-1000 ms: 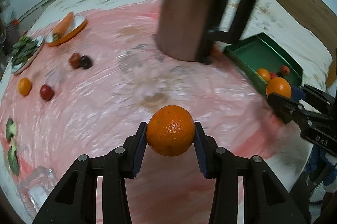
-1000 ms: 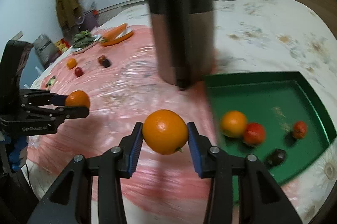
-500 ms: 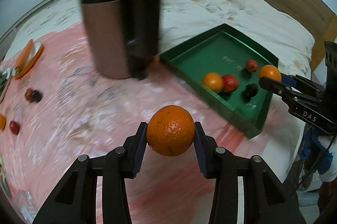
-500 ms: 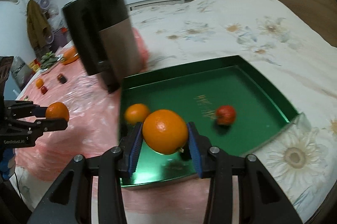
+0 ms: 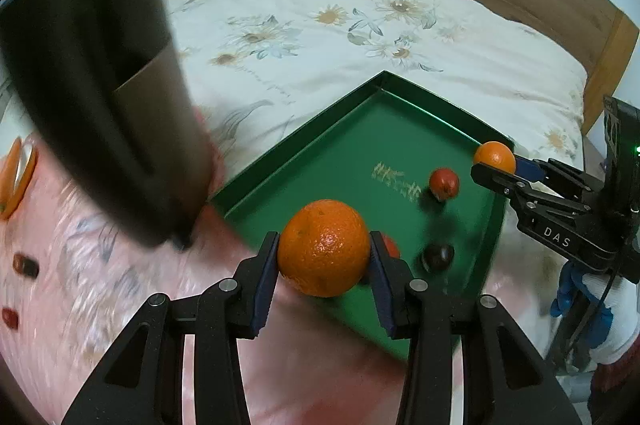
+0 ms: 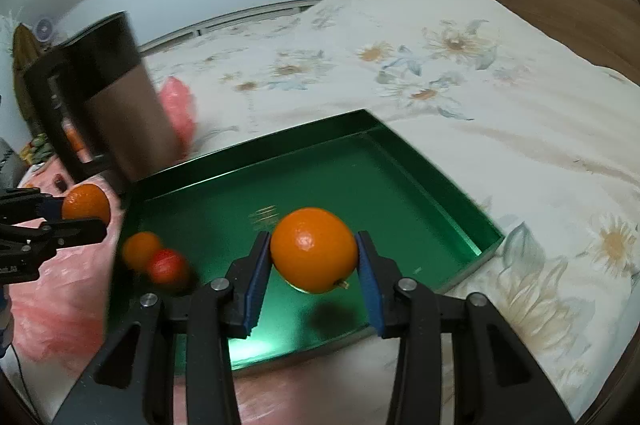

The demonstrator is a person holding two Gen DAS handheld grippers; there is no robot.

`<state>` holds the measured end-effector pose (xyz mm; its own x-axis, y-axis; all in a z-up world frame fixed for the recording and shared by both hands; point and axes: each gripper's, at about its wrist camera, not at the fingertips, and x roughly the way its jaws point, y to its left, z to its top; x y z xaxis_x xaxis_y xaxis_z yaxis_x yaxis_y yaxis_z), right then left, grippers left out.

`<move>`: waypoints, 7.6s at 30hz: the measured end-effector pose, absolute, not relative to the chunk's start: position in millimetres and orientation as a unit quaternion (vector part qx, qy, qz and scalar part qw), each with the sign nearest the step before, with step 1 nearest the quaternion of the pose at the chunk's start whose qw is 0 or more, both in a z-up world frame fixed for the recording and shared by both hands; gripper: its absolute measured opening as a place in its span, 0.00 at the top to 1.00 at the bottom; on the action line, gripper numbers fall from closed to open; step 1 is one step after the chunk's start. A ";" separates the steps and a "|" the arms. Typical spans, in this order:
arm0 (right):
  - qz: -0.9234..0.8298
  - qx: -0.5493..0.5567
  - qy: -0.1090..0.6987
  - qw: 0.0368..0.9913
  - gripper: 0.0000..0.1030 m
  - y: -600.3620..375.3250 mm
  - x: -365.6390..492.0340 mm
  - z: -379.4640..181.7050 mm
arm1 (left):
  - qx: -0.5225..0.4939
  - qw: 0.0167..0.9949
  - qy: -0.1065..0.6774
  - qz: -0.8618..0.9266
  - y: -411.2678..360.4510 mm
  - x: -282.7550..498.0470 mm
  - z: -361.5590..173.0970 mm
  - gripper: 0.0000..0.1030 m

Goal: Organize fruits
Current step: 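Open the left gripper over the tray while the right gripper releases its orange, then move both open grippers back toward the remaining fruit, then grasp a red apple with the left gripper while the right gripper grasps a dark plum, then carry the red apple and the dark plum over to the green tray, then open the left gripper over the tray while the right gripper releases the plum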

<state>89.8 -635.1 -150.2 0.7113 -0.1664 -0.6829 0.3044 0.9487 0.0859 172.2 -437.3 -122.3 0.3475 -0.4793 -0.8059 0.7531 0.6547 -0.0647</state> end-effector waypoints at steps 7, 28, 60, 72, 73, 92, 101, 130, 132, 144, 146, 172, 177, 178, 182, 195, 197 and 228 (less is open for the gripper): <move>-0.150 0.092 0.375 0.910 0.50 -662.5 111.0 -167.7 | 0.173 0.803 0.439 -0.364 -474.8 199.7 -146.2 0.64; -0.188 0.096 0.380 0.901 0.01 -670.7 112.6 -180.6 | 0.205 0.799 0.451 -0.340 -486.0 206.1 -175.0 0.62; -0.101 0.076 0.326 0.937 0.00 -490.1 36.0 -52.9 | 0.103 0.871 0.366 -0.312 -263.7 126.6 -42.4 0.45; 0.033 0.032 0.349 0.936 0.00 -368.2 86.6 -67.3 | 0.082 0.888 0.396 -0.219 -145.3 148.4 -67.6 0.46; 0.041 0.029 0.351 0.935 0.00 -359.8 93.7 -69.7 | 0.078 0.889 0.398 -0.210 -134.4 154.1 -70.6 0.46; 0.149 0.004 0.386 0.910 0.17 -261.3 235.5 -119.6 | 0.036 0.884 0.450 -0.119 -29.9 260.1 -132.2 0.46; 0.189 -0.014 0.411 0.892 0.45 -226.6 317.9 -151.8 | 0.024 0.874 0.469 -0.122 -29.7 325.4 -152.4 0.50; 0.186 -0.058 0.453 0.870 0.74 -200.8 396.9 -201.1 | 0.050 0.853 0.504 -0.123 -49.1 371.4 -199.9 0.73; 0.184 -0.061 0.460 0.866 0.77 -200.9 399.8 -205.2 | 0.041 0.851 0.508 -0.126 -46.6 373.5 -200.1 0.73; 0.196 0.041 0.468 0.861 0.84 -226.4 404.0 -199.9 | -0.023 0.845 0.514 -0.144 -26.1 376.4 -195.5 0.73; 0.194 0.038 0.466 0.863 0.84 -226.3 401.0 -195.5 | -0.025 0.847 0.511 -0.144 -24.6 373.5 -191.1 0.73; 0.207 0.052 0.426 0.879 0.84 -251.6 234.4 -131.4 | -0.021 0.862 0.475 -0.177 -45.6 267.5 -129.2 0.73; 0.181 0.065 0.424 0.885 0.84 -281.7 195.0 -130.6 | -0.013 0.859 0.472 -0.195 -66.8 241.7 -123.2 0.73; 0.175 0.066 0.424 0.886 0.84 -288.9 188.2 -130.2 | -0.010 0.858 0.472 -0.201 -73.8 236.1 -121.7 0.73; 0.148 0.078 0.421 0.891 0.84 -322.4 161.9 -129.5 | 0.000 0.853 0.473 -0.222 -99.1 219.1 -118.7 0.73; 0.042 0.128 0.396 0.908 0.84 -466.1 93.4 -131.4 | 0.050 0.815 0.484 -0.314 -232.8 160.0 -124.0 0.73; 0.026 0.136 0.390 0.910 0.84 -487.4 82.0 -132.6 | 0.059 0.810 0.484 -0.326 -251.7 152.2 -123.8 0.73; -0.132 0.117 0.358 0.917 0.84 -656.6 95.0 -158.0 | 0.190 0.772 0.442 -0.415 -459.1 114.1 -150.8 0.73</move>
